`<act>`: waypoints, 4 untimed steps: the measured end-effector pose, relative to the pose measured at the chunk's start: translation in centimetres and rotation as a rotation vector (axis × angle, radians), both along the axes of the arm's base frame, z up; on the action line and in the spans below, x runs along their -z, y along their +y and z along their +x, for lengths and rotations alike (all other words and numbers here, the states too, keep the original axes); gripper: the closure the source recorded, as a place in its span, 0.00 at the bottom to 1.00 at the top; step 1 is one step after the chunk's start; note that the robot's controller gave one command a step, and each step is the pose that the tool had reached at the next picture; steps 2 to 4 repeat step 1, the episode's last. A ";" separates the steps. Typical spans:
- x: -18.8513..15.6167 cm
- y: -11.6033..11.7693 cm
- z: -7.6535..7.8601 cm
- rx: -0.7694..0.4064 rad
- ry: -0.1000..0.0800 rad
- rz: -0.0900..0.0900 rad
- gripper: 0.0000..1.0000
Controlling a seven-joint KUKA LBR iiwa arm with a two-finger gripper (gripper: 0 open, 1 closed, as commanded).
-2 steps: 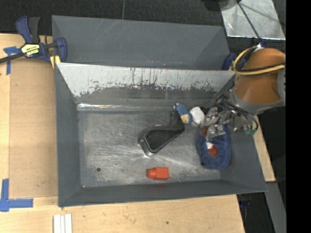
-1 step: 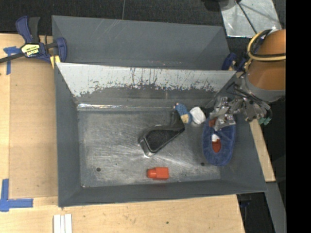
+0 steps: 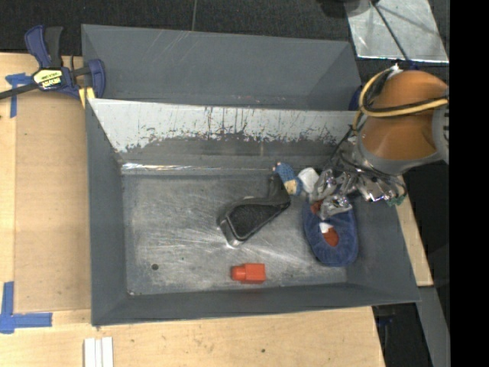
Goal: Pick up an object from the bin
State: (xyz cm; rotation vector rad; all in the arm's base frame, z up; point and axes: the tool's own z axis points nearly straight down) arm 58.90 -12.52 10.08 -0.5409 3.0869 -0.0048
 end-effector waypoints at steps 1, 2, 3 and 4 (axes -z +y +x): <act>-10.6 -0.1 -1.1 -0.005 -0.004 -0.001 1.00; -10.6 -0.1 -1.1 -0.005 -0.004 -0.001 1.00; -10.6 -0.1 -1.1 -0.005 -0.004 -0.001 1.00; -10.6 -0.1 -1.1 -0.005 -0.004 -0.001 1.00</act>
Offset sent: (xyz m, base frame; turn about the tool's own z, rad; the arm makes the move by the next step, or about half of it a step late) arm -0.0135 -0.0011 0.1002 -0.0073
